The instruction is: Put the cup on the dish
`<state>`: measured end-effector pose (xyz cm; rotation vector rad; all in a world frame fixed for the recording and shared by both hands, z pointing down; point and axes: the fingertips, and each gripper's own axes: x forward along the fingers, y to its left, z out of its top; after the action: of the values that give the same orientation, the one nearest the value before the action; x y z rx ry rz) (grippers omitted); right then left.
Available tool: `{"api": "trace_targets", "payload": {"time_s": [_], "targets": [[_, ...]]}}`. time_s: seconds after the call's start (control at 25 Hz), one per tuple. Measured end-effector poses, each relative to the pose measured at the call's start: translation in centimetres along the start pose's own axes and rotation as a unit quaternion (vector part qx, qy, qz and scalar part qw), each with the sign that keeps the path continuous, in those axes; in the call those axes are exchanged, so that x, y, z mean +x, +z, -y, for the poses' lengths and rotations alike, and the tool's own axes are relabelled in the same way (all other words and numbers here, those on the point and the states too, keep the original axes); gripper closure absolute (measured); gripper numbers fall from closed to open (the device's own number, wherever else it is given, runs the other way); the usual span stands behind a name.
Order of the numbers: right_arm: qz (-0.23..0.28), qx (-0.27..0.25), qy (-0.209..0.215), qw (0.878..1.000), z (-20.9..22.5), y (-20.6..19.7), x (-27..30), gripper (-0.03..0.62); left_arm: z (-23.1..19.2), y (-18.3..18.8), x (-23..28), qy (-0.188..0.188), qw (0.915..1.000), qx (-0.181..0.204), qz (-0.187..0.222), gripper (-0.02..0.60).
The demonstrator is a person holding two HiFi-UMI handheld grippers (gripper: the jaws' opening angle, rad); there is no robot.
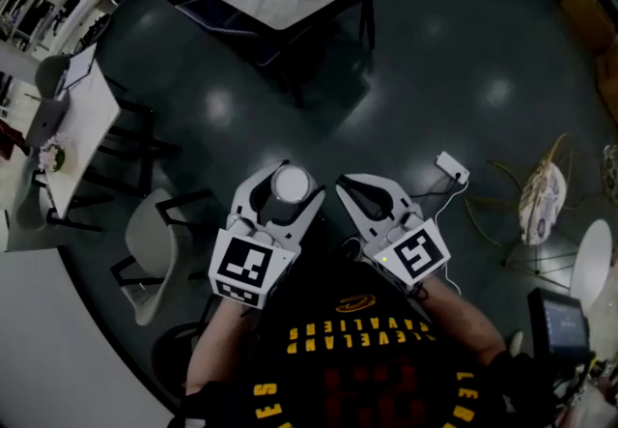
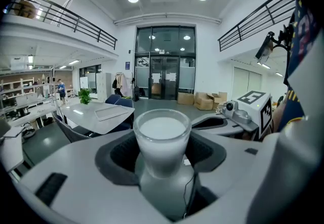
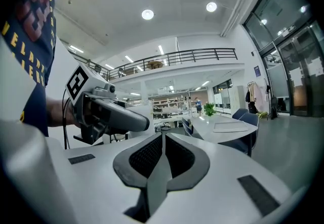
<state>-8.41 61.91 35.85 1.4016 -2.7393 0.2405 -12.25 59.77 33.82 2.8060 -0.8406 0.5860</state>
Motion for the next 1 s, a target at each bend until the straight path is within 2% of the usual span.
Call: {"api": "trace_targets", "payload": {"time_s": [0.32, 0.72, 0.8, 1.0], "targets": [[-0.014, 0.002, -0.012, 1.0, 2.9, -0.1, 3.6, 0.588, -4.1, 1.9, 3.3, -0.002, 0.9995, 0.027, 0.015, 0.318], [-0.041, 0.027, -0.037, 0.998, 7.8, -0.3, 11.0, 0.586, -12.8, 3.6, 7.7, -0.02, 0.9995, 0.012, 0.022, 0.318], [-0.047, 0.026, -0.043, 0.998, 8.6, 0.0, 12.8, 0.544, -14.7, 4.0, 8.3, -0.02, 0.9994, 0.011, 0.025, 0.318], [-0.061, 0.016, -0.048, 0.997, 10.2, 0.5, 17.5, 0.543, -19.1, 3.9, 9.6, -0.026, 0.9992, 0.02, 0.023, 0.318]]}}
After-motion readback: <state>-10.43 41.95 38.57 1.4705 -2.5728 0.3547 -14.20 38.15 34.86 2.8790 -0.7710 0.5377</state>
